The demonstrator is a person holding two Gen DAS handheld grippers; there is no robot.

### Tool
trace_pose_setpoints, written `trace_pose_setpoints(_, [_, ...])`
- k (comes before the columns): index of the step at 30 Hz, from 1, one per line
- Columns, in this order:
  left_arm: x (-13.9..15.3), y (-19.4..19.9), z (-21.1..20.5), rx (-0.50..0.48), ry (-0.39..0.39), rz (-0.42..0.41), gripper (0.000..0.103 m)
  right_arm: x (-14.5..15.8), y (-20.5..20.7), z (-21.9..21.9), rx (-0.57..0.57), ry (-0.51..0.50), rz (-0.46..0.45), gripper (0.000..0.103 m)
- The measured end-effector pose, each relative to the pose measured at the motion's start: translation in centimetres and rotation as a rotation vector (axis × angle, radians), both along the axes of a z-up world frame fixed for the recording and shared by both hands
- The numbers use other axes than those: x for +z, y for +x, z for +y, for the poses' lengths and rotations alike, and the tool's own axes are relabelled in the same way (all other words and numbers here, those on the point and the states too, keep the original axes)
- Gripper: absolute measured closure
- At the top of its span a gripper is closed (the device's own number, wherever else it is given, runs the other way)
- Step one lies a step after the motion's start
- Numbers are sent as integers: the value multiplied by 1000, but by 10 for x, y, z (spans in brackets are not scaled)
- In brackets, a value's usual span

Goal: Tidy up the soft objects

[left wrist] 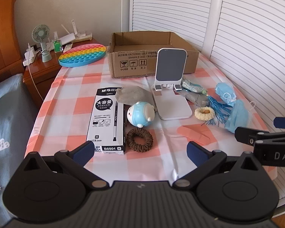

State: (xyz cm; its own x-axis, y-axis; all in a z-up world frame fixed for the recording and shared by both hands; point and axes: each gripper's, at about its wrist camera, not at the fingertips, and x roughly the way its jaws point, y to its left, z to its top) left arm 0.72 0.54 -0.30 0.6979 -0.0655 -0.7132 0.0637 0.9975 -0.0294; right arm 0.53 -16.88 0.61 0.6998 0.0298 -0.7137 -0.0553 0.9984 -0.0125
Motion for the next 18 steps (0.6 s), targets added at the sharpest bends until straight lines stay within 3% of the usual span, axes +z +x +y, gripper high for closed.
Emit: trace_pose_setpoints(18, [-4, 4, -4, -144, 34, -20, 0, -5, 7, -8, 116, -15, -79, 0])
